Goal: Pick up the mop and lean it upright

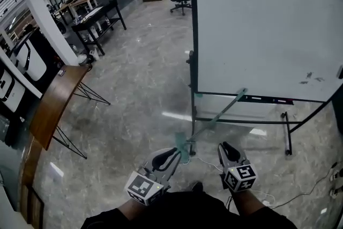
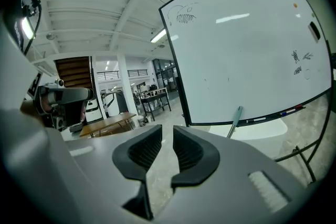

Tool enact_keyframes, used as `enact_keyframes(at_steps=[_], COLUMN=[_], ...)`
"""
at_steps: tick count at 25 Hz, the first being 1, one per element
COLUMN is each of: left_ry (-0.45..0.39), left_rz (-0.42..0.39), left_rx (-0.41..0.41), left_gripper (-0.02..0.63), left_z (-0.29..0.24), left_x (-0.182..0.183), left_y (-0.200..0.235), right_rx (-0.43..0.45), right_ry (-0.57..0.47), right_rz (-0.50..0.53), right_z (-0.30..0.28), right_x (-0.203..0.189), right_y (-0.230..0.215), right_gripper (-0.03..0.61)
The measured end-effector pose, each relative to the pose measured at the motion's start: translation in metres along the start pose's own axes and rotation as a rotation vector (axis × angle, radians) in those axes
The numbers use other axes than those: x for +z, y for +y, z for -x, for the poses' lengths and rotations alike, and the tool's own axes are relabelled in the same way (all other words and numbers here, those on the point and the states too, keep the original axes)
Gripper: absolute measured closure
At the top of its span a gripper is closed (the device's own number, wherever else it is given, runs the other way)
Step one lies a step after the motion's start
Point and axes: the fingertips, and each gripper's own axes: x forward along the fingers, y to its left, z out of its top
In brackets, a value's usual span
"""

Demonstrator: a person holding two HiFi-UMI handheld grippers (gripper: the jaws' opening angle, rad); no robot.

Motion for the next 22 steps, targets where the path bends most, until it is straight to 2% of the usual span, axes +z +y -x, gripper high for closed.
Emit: enact_keyframes(at_steps=[7, 12, 22], left_ry=[0.026, 0.025, -0.018], left_rz=[0.006, 0.015, 0.019], left_rx=[0.008, 0.000, -0.089], left_gripper=[0.538, 0.538, 0.552], left_z=[-0.021, -0.030, -0.055], left_x=[-0.004, -0.002, 0.008], left_y=[0.001, 0.015, 0.063], right_rx=[0.007, -0.001, -0.098], right_ry=[0.021, 0.027, 0.030], right_rz=[-0.025, -0.030, -0.023], right_z=[-0.016, -0.029, -0.054], right_x=[-0.007, -0.005, 0.015], right_y=[-0.026, -0.029, -0.031], right_gripper=[0.506, 0.506, 0.506])
